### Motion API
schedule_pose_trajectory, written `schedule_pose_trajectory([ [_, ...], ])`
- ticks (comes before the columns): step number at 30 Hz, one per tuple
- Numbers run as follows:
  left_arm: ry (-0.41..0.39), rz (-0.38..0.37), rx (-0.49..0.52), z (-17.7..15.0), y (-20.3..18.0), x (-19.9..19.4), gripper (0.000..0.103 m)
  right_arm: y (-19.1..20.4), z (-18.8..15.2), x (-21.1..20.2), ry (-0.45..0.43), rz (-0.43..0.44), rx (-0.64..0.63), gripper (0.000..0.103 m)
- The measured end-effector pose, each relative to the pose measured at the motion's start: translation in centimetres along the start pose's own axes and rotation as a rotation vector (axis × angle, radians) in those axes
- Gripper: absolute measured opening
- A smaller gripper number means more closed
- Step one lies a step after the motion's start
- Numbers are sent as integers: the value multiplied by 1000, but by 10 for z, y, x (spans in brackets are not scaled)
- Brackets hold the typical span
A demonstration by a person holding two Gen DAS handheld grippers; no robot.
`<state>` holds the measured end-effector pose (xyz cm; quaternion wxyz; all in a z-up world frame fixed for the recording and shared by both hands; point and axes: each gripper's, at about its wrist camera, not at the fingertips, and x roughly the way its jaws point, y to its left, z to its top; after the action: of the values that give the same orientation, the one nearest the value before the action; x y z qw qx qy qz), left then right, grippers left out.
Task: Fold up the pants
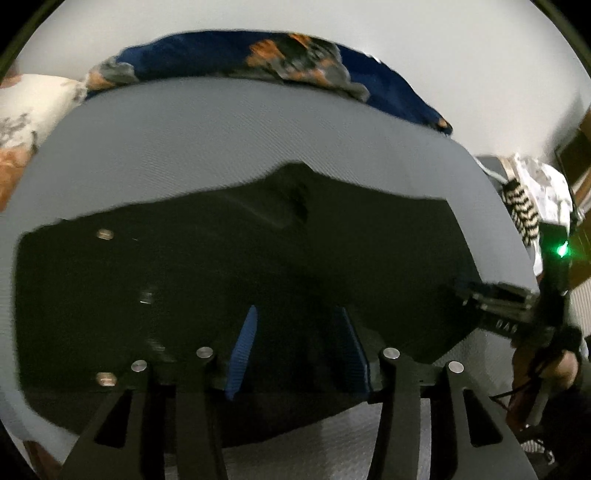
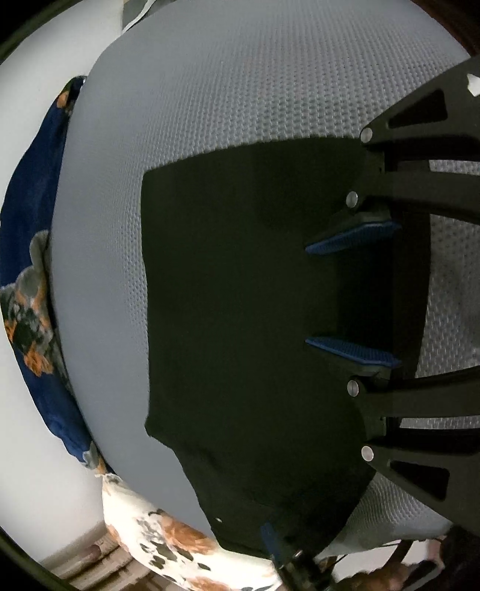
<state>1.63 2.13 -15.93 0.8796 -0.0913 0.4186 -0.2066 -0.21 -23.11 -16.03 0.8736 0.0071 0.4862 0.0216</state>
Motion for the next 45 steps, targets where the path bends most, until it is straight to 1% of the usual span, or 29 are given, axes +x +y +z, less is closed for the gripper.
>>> schedule_pose_trajectory([
  [6,-56,64,-37,-1,43,-36,55,30,-2,4,14,46,-40,47],
  [12,-59,140,-92,-12,95,-58,55,70,0,13,40,88,-95,48],
  [13,-64,149,-119,-14,110,-63,56,75,0,13,45,95,-104,49],
  [16,-71,157,-186,-19,142,-72,56,96,3,17,62,112,-136,50],
  [19,-77,145,-244,-27,168,-77,56,117,6,22,83,129,-165,51],
  [22,-64,88,-302,-36,194,-76,57,133,13,27,110,161,-176,51],
  [23,-52,52,-321,-38,203,-75,58,136,15,27,120,176,-172,52],
  [24,-44,15,-340,-41,211,-73,58,140,19,28,133,209,-158,53],
  [25,-32,-24,-364,-44,220,-70,58,141,23,27,142,238,-142,57],
  [26,-25,-42,-381,-45,226,-68,58,143,26,27,146,253,-127,58],
  [27,-20,-62,-396,-46,232,-66,58,143,29,25,145,269,-106,59],
  [29,6,-141,-426,-50,245,-58,58,143,37,18,126,282,-79,62],
  [30,18,-185,-438,-51,249,-54,58,142,41,15,119,279,-72,62],
  [31,37,-250,-454,-52,256,-47,58,141,45,11,103,270,-64,62],
  [33,66,-315,-474,-52,265,-37,58,139,52,5,81,245,-49,64],
  [38,133,-399,-487,-47,277,-11,58,141,71,4,62,188,-1,64],
  [41,128,-461,-478,-43,282,-5,58,144,76,11,80,162,18,64],
  [45,121,-538,-479,-40,289,3,58,152,79,16,88,139,9,64],
])
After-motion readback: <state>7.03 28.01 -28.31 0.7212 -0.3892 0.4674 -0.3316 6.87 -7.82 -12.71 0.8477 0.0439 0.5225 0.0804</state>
